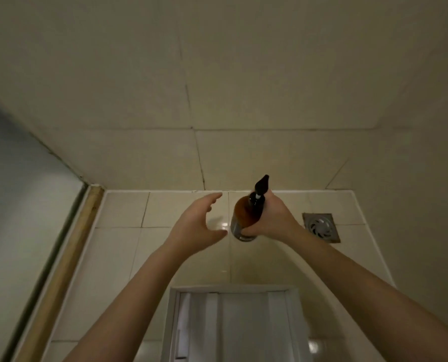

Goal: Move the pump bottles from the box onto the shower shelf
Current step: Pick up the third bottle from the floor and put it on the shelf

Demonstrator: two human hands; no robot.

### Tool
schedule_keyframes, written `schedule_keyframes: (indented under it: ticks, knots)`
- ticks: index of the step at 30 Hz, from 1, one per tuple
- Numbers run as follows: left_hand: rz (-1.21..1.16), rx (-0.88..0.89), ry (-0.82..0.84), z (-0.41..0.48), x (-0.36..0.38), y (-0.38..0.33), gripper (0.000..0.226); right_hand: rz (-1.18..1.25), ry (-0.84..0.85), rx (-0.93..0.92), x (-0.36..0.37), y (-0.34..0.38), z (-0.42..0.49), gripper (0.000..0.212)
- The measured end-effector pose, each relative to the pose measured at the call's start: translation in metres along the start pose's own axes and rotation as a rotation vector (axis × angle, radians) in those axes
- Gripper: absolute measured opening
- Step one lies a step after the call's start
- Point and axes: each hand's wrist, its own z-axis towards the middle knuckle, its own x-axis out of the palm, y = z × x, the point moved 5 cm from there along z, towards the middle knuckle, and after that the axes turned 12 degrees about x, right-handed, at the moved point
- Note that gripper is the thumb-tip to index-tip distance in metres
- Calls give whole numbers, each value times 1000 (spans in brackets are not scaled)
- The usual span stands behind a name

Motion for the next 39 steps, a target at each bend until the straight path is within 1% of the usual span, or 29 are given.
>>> schedule_keyframes:
  ticks: [2,4,6,8,10,12,14,16,18,21,23,25,27,28,30,31,33,35,39]
  knots:
    - [-65,59,24,-4,-24,-38,89,-21,19,-60,-39,49,-31,74]
    - [-129,136,-12,-6,-57,-88,94,-48,24,-117,-81,100,-67,65]
    - [-217,212,-97,-8,-101,-146,88,-90,11,-152,-123,154,-109,60]
    - [-277,237,-162,-11,-150,-202,83,-131,5,-182,-164,207,-149,60]
    - [-322,232,-186,-16,-198,-254,82,-169,1,-202,-206,260,-188,63]
    - [-361,225,-188,-22,-251,-305,80,-169,-20,-197,-250,310,-227,68]
    - [-414,238,-156,-25,-305,-360,77,-133,-46,-184,-296,361,-268,73]
    - [-462,247,-98,-26,-358,-419,77,-85,-50,-192,-345,414,-311,72]
    - [-480,255,-98,-26,-411,-476,75,-37,-58,-214,-395,468,-355,69]
    - [-471,292,-119,-25,-488,-562,68,8,-122,-252,-468,543,-420,70]
    - [-458,338,-122,-25,-531,-619,67,15,-170,-286,-514,584,-463,67]
    - [-455,418,-134,-20,-566,-669,64,46,-277,-315,-563,617,-500,68]
    - [-452,473,-149,-15,-591,-709,59,121,-462,-347,-615,644,-534,73]
    - [-445,493,-153,-12,-599,-727,57,167,-548,-375,-639,656,-550,70]
    - [-425,532,-145,-4,-607,-757,60,232,-672,-417,-679,680,-576,53]
    - [-409,549,-128,0,-608,-770,61,228,-718,-406,-694,690,-585,46]
    - [-402,581,-91,9,-602,-795,59,168,-784,-339,-720,701,-594,36]
    - [-421,612,-61,23,-592,-817,59,108,-814,-269,-744,702,-598,26]
    - [-429,665,19,57,-570,-862,55,56,-884,-173,-794,685,-605,20]
